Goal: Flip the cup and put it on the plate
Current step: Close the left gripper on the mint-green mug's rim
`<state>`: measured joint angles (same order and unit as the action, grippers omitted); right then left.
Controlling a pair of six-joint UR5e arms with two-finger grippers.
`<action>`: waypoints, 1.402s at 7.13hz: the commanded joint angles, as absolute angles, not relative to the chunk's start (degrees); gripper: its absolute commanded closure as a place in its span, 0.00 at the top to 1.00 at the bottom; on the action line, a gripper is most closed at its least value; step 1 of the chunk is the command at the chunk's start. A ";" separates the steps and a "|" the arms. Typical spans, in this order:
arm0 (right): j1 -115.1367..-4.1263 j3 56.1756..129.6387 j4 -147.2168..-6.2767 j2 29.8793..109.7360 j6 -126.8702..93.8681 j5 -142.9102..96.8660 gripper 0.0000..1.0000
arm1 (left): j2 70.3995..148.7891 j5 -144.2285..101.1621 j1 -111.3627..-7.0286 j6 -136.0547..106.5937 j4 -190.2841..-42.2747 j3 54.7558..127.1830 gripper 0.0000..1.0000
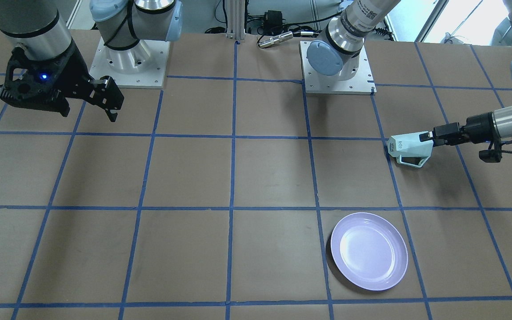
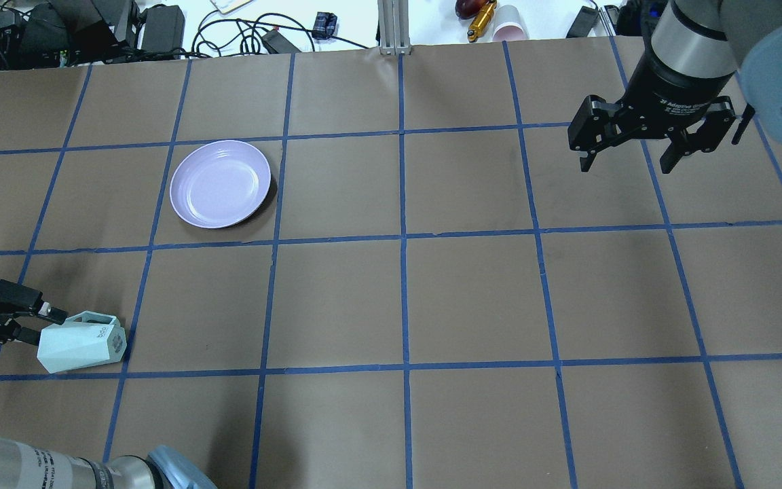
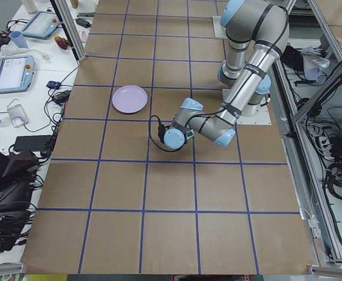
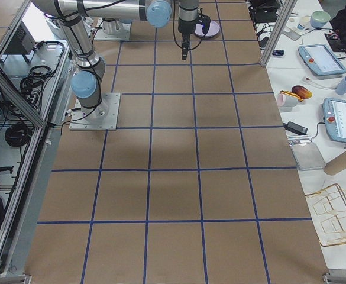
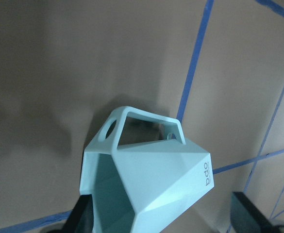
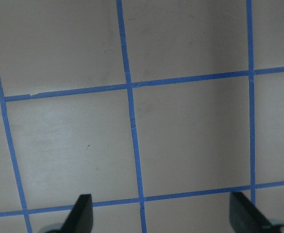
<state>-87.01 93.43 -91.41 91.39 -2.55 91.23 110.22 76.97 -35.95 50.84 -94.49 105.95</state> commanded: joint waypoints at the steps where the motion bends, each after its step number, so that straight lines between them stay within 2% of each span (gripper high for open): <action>1: -87.01 93.43 -91.41 91.32 -2.55 91.23 1.00 | 111.79 76.91 -35.95 51.07 -94.92 106.00 1.00; 4: -87.01 93.43 -91.41 91.41 -2.55 91.23 1.00 | 113.37 75.24 -36.04 50.45 -98.61 105.91 1.00; 5: -87.01 93.51 -91.41 91.41 -2.55 91.23 1.00 | 113.64 74.28 -36.04 50.62 -98.61 105.91 0.77; 6: -87.01 93.43 -91.41 91.32 -2.55 91.23 1.00 | 113.73 74.18 -36.04 50.97 -98.53 105.82 0.26; 7: -87.01 93.43 -91.41 91.32 -2.55 91.23 1.00 | 113.73 74.09 -36.04 50.98 -98.44 105.56 0.05; 8: -87.01 93.43 -91.41 91.32 -2.55 91.23 1.00 | 113.56 74.18 -36.04 50.19 -98.44 105.38 0.00; 10: -87.01 93.43 -91.41 91.41 -2.55 91.23 1.00 | 112.25 74.01 -36.47 46.88 -98.61 103.64 0.00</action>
<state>-87.01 93.43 -91.41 91.34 -2.55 91.23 113.18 74.15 -36.15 49.43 -98.45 104.86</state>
